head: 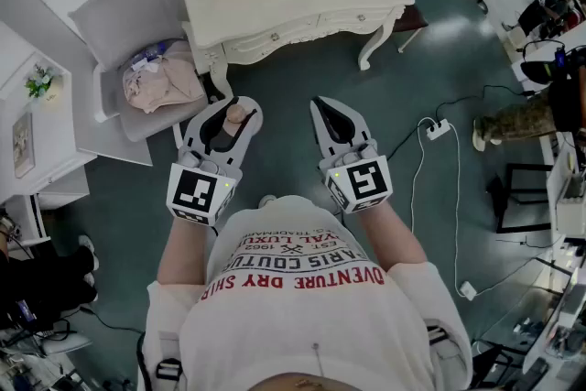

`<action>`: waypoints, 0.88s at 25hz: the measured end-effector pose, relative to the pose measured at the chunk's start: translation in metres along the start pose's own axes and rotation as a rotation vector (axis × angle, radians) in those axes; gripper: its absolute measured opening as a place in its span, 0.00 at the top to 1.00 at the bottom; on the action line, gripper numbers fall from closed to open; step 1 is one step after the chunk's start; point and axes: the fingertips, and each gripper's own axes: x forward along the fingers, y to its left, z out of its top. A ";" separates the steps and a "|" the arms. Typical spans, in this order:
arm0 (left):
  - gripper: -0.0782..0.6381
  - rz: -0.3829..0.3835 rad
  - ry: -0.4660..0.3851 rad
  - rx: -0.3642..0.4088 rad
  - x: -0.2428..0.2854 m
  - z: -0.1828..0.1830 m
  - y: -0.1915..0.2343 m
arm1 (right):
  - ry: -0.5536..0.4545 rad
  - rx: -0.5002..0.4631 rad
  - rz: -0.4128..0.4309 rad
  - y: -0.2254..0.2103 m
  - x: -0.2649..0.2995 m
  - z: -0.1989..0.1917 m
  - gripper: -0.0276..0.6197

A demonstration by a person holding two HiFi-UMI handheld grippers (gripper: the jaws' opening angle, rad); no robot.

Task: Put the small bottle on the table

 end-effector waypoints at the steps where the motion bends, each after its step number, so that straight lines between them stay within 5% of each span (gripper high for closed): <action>1: 0.69 0.001 0.000 -0.001 -0.001 -0.002 0.002 | 0.004 0.004 -0.005 0.001 0.001 -0.002 0.96; 18: 0.69 -0.036 -0.037 -0.011 0.000 -0.012 0.039 | 0.013 0.034 -0.077 0.001 0.041 -0.009 0.96; 22: 0.69 -0.025 -0.075 -0.029 0.008 -0.011 0.051 | 0.045 0.082 -0.017 -0.001 0.061 -0.031 0.96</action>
